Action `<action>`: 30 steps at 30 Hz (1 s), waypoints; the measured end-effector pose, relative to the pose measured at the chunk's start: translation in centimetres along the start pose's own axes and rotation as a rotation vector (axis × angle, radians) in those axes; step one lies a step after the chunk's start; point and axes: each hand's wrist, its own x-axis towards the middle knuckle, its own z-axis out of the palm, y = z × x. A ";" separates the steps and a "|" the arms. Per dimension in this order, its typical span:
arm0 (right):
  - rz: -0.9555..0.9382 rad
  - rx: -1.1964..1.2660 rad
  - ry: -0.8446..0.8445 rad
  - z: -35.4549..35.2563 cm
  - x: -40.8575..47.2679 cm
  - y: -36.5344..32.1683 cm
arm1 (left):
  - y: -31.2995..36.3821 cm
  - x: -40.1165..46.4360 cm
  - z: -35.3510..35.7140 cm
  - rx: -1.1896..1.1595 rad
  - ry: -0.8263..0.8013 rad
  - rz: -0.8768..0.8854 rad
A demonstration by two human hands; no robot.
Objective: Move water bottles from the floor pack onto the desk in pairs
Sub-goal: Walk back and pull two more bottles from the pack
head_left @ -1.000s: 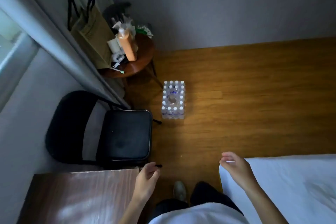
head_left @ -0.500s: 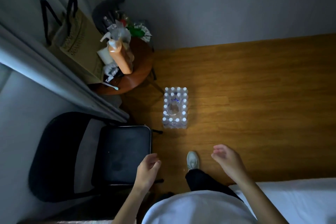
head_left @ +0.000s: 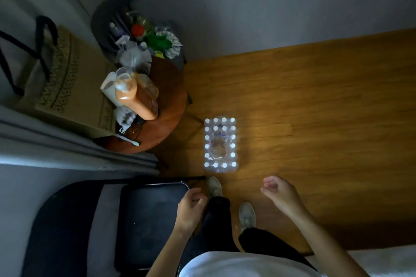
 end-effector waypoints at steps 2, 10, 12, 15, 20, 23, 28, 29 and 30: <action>0.022 0.010 0.004 0.4 2.4 -1.0 | 1.3 3.0 -0.2 0.037 -0.035 -0.032; 0.099 0.063 0.026 3.5 12.7 -3.2 | 5.5 13.8 1.1 0.202 -0.106 -0.110; 0.103 0.092 0.022 4.7 16.0 -2.9 | 6.0 16.8 2.1 0.242 -0.111 -0.117; 0.107 0.110 0.026 5.4 22.1 -2.6 | 6.2 22.5 4.4 0.254 -0.104 -0.108; 0.049 0.089 -0.030 8.3 32.2 -1.3 | 3.7 32.6 8.9 0.346 -0.080 -0.074; 0.029 0.032 -0.056 11.2 38.2 0.5 | 2.2 38.0 11.8 0.368 -0.083 -0.066; -0.005 -0.019 -0.098 16.0 47.2 2.8 | -0.7 47.1 15.4 0.342 -0.064 -0.018; -0.010 -0.029 -0.100 16.9 48.8 3.2 | -1.5 48.9 16.1 0.346 -0.065 -0.014; -0.018 -0.034 -0.097 17.7 50.3 3.7 | -2.1 50.5 16.8 0.353 -0.063 -0.002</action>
